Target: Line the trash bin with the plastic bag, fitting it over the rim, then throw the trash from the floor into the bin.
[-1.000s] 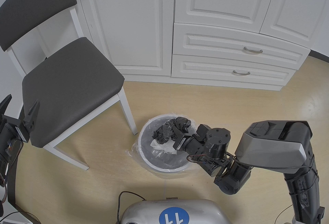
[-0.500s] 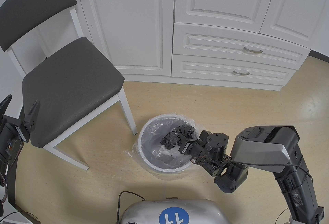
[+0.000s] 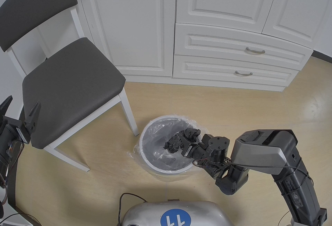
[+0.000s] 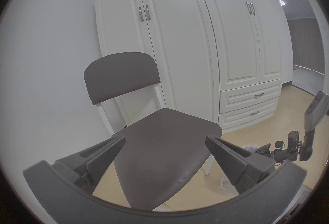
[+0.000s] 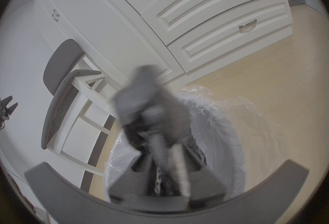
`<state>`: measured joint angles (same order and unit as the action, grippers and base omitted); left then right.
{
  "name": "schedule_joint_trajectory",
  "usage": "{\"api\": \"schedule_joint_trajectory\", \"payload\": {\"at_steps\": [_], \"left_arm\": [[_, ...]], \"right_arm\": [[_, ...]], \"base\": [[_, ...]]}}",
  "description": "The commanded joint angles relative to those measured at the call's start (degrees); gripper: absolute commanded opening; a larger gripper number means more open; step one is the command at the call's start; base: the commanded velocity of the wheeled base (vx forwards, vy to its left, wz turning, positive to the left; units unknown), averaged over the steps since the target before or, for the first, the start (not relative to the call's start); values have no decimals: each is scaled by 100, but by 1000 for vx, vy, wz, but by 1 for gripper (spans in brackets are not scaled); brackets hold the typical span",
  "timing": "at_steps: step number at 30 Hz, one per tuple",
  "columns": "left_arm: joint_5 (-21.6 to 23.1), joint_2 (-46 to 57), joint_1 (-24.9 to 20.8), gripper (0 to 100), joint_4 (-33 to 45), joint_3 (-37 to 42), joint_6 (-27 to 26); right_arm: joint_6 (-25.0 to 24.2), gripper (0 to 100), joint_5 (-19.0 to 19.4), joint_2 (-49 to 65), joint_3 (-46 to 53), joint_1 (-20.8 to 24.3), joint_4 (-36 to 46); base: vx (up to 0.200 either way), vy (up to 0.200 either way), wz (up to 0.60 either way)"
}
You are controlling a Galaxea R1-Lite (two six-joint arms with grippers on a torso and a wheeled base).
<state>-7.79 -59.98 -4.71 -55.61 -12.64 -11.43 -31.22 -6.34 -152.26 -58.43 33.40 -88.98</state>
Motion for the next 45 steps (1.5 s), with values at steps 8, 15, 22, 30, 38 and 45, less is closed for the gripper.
{"api": "schedule_joint_trajectory", "payload": {"at_steps": [8,15,22,30,38,45], "left_arm": [[-3,-5,5,100,-2,7,-8],[-3,-14,5,100,-2,34,-8],[23,-32,-74,100,-2,148,-25],[32,12,-505,100,-11,262,18],[58,232,-461,100,-2,280,282],[49,680,-452,100,314,-300,282]], "right_arm": [[11,100,-34,65,-11,35,-102],[107,100,-69,759,332,96,-102],[2085,100,-69,2543,1730,-97,-102],[3860,100,-87,4503,3250,-1451,830],[3166,100,-87,5549,4366,-2611,1788],[3175,100,-96,7263,5061,-3393,2192]], "base": [[0,0,0],[0,0,0],[0,0,0],[0,0,0],[0,0,0],[0,0,0]]}}
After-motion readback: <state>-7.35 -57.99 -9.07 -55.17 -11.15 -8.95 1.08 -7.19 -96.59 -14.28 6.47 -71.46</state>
